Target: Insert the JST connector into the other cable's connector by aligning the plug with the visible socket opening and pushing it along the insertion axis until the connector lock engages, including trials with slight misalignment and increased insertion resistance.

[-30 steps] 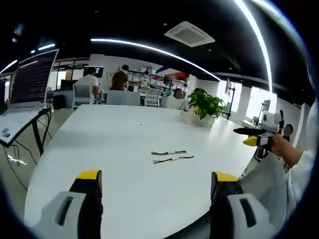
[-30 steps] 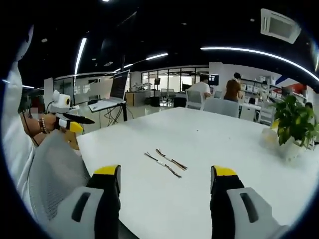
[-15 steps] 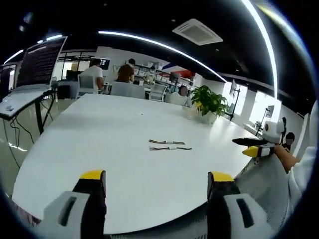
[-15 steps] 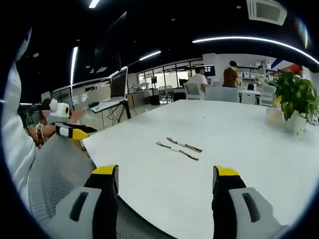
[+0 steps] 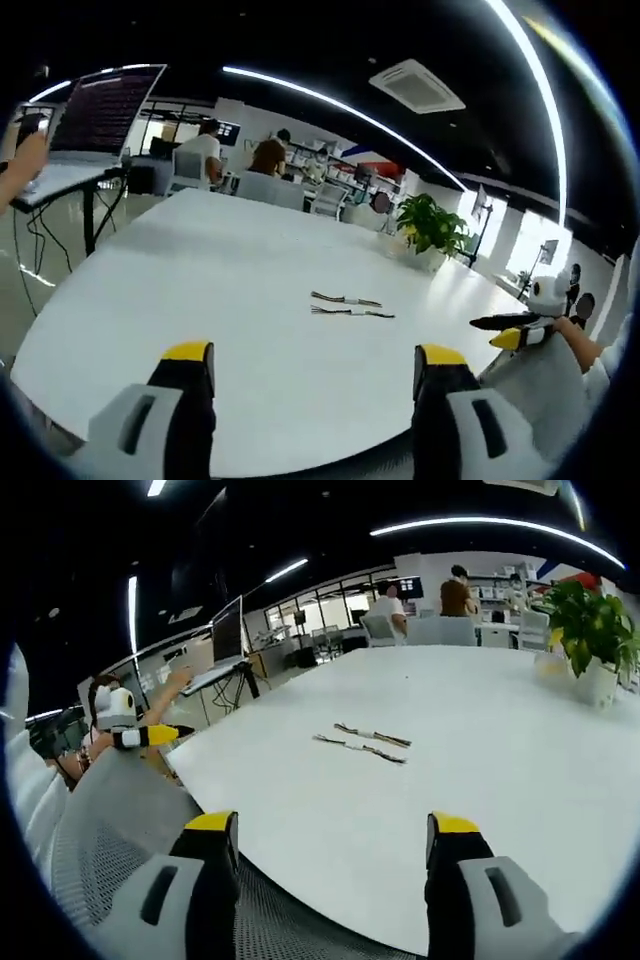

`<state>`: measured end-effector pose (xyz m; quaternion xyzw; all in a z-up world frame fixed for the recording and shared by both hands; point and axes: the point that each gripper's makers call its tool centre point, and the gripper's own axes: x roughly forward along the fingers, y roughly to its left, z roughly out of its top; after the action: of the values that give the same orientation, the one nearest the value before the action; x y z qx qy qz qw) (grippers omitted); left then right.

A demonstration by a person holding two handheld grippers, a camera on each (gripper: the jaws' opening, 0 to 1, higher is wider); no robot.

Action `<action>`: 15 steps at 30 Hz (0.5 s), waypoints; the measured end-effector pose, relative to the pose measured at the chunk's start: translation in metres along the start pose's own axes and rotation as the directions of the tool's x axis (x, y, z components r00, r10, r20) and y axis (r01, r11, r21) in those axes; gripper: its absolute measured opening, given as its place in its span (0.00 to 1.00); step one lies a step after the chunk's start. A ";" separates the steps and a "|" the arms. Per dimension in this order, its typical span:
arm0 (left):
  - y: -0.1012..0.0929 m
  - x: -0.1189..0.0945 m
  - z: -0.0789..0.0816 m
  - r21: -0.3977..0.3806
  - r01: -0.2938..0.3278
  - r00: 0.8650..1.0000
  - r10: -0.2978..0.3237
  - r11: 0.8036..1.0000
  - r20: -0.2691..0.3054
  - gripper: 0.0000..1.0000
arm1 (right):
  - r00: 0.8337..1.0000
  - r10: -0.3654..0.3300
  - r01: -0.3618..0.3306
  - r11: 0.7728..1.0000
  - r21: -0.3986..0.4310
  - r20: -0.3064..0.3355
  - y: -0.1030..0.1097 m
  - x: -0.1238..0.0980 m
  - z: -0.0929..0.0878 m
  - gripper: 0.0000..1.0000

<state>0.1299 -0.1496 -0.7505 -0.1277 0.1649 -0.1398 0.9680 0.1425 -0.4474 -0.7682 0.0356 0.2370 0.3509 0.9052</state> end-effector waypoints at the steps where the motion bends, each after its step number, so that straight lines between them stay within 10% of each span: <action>1: 0.001 0.000 -0.001 -0.018 0.000 1.000 0.000 1.000 -0.004 0.78 | 1.000 -0.001 0.001 1.000 0.007 -0.003 0.000 0.000 -0.001 0.74; 15: 0.000 -0.002 0.003 -0.056 -0.001 1.000 0.003 0.998 0.027 0.75 | 0.999 0.028 -0.025 0.997 0.073 -0.044 0.004 0.002 -0.009 0.72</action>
<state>0.1289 -0.1485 -0.7475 -0.1563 0.1558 -0.1326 0.9663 0.1369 -0.4439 -0.7758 0.0639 0.2693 0.3548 0.8930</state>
